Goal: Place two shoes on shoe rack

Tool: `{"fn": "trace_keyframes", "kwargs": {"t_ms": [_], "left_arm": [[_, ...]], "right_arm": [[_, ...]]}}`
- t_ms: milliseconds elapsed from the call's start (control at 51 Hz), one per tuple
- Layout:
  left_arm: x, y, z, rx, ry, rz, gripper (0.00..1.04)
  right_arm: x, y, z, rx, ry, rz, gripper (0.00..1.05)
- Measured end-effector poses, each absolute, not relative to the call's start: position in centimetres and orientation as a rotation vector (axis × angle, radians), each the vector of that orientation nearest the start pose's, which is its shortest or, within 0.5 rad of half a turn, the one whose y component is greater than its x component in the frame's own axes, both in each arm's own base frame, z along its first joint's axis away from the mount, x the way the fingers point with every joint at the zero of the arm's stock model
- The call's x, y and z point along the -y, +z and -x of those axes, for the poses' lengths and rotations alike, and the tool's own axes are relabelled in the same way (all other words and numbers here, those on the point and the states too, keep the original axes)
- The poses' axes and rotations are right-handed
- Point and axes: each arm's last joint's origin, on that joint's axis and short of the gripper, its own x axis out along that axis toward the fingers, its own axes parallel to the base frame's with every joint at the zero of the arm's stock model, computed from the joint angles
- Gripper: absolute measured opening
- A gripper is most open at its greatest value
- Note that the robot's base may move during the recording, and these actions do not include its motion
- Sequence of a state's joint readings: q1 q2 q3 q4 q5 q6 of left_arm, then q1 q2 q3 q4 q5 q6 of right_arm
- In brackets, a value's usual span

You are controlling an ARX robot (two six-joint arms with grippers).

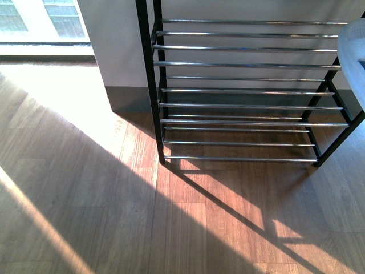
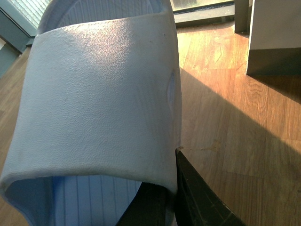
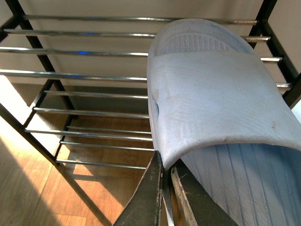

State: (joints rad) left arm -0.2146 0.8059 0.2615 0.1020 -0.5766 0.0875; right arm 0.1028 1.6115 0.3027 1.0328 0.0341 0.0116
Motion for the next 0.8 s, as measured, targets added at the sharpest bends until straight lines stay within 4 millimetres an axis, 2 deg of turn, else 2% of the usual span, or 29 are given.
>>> {"fn": "trace_keyframes", "kwargs": {"t_ms": [804], "left_arm": [[1.88,17.87,-16.06,-0.427,0.338,-0.256,0.02]], "right_arm": [[-2.42,11.98,-24.4,-0.276,0.067,0.007,0.01]]}}
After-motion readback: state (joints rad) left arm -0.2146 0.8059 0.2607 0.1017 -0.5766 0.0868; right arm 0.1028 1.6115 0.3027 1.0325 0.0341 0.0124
